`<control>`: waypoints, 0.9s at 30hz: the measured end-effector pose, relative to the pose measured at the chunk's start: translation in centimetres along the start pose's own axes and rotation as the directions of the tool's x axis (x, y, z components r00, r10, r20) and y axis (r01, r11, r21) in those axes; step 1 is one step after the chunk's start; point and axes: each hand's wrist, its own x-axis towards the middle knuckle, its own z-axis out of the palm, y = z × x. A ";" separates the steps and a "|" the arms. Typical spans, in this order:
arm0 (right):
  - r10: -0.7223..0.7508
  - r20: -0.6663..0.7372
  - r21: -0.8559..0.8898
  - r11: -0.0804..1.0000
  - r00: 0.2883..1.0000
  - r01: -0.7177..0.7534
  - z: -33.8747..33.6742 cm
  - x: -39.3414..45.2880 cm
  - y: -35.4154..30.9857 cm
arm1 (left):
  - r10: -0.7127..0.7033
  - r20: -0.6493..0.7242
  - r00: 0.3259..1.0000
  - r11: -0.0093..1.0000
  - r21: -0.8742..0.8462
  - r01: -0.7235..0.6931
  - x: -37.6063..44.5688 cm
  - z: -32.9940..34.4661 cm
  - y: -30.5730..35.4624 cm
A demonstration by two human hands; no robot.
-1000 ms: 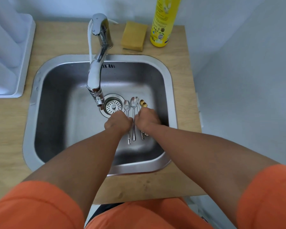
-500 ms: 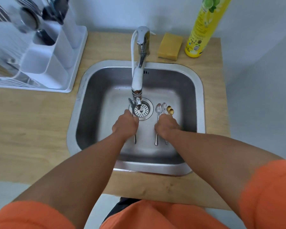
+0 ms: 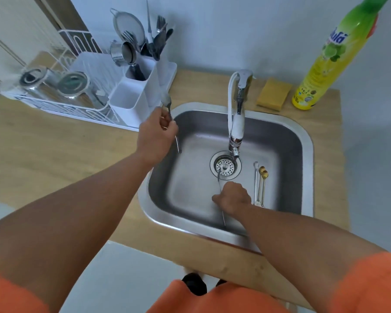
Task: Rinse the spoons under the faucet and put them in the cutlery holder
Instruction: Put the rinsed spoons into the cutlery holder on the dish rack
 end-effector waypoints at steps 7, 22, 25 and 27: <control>-0.089 -0.096 0.041 0.995 0.991 0.093 -0.4 -0.6 -5.0 | 0.101 -0.232 0.967 0.994 -0.018 -0.108 5.8 -7.6 2.2; -0.394 -0.429 0.040 0.890 0.813 0.453 -9.2 -1.5 -16.3 | -0.055 -0.380 0.923 0.998 -0.049 0.040 10.1 -11.7 -0.5; -0.412 -0.457 0.059 0.870 0.788 0.489 -11.4 -1.8 -18.3 | -0.022 -0.406 0.914 0.999 0.032 0.039 10.2 -12.3 -0.6; -0.423 -0.489 0.080 0.849 0.763 0.522 -13.2 -2.0 -20.0 | -0.001 -0.389 0.921 0.995 0.096 0.041 10.0 -12.4 -0.9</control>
